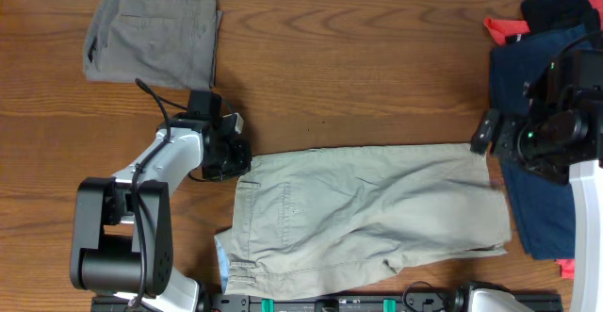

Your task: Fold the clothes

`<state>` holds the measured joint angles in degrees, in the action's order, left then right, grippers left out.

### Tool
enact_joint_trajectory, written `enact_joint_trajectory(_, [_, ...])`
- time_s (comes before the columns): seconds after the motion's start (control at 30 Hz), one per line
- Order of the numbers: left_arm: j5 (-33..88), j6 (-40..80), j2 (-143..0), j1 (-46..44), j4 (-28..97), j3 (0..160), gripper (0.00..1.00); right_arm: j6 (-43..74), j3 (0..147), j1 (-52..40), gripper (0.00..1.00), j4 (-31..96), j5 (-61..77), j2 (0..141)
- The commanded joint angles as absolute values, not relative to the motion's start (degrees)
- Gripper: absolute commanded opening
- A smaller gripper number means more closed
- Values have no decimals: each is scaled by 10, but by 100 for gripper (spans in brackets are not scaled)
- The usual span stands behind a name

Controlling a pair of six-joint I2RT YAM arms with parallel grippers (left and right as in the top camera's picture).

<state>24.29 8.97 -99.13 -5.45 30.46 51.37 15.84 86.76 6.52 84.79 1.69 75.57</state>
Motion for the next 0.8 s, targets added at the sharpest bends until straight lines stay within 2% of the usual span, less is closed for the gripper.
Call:
enact_joint_trajectory(0.0, [248, 88, -997, -56, 305, 514, 6, 158, 869, 68, 99, 818, -6, 749])
enact_joint_trajectory(0.2, [249, 88, -997, -56, 305, 514, 6, 157, 869, 68, 99, 750, -40, 779])
enact_joint_trajectory(0.4, [248, 88, -997, -56, 305, 514, 6, 195, 869, 73, 98, 734, -66, 889])
enact_joint_trajectory(0.57, [249, 88, -997, -56, 305, 513, 6, 206, 869, 78, 84, 696, -36, 992])
enact_joint_trajectory(0.77, [248, 88, -997, -56, 305, 511, 6, 205, 869, 89, 83, 665, -36, 1081])
